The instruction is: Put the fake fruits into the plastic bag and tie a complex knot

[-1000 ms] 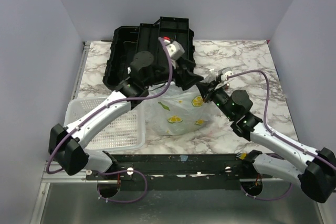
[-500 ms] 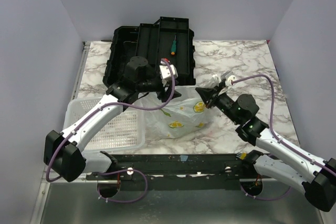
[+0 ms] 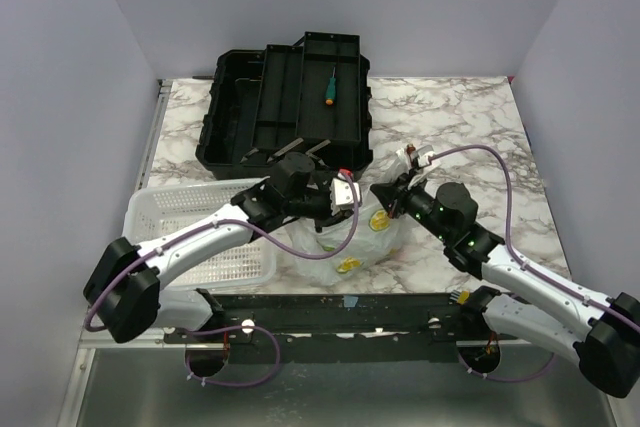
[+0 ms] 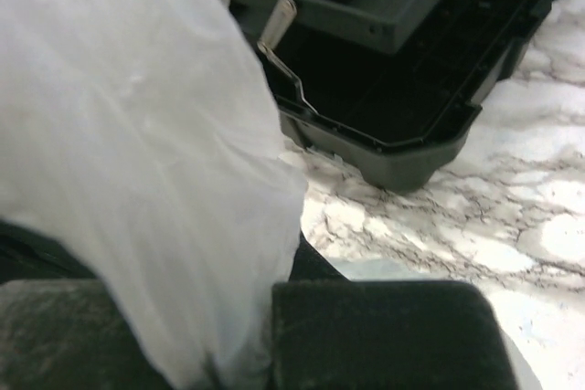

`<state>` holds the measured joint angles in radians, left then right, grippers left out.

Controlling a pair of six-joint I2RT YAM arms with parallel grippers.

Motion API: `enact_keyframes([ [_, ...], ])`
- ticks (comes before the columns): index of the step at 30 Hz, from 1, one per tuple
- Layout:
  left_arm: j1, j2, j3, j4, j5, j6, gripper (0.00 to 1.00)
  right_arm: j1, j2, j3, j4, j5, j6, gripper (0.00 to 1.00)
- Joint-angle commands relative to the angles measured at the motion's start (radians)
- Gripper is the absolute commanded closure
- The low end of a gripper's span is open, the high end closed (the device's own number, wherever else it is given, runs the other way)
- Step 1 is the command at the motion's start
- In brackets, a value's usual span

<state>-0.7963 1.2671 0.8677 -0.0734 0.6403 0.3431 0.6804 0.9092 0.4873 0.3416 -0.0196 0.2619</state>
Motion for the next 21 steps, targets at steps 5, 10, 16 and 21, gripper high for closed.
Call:
enact_keyframes([
  [5, -0.018, 0.062, -0.044, 0.033, 0.020, 0.010, 1.00, -0.013, 0.002, 0.022, -0.036, -0.024, -0.009, 0.99],
  [10, 0.066, -0.083, 0.082, -0.075, 0.122, -0.093, 0.52, -0.013, -0.011, 0.072, -0.155, -0.244, -0.160, 0.99],
  [16, 0.116, -0.156, 0.203, -0.149, 0.216, -0.128, 0.37, -0.013, -0.025, 0.098, -0.279, -0.380, -0.329, 0.99],
  [21, 0.101, -0.074, 0.318, -0.060, 0.203, -0.262, 0.33, -0.013, 0.019, 0.138, -0.339, -0.435, -0.366, 0.98],
])
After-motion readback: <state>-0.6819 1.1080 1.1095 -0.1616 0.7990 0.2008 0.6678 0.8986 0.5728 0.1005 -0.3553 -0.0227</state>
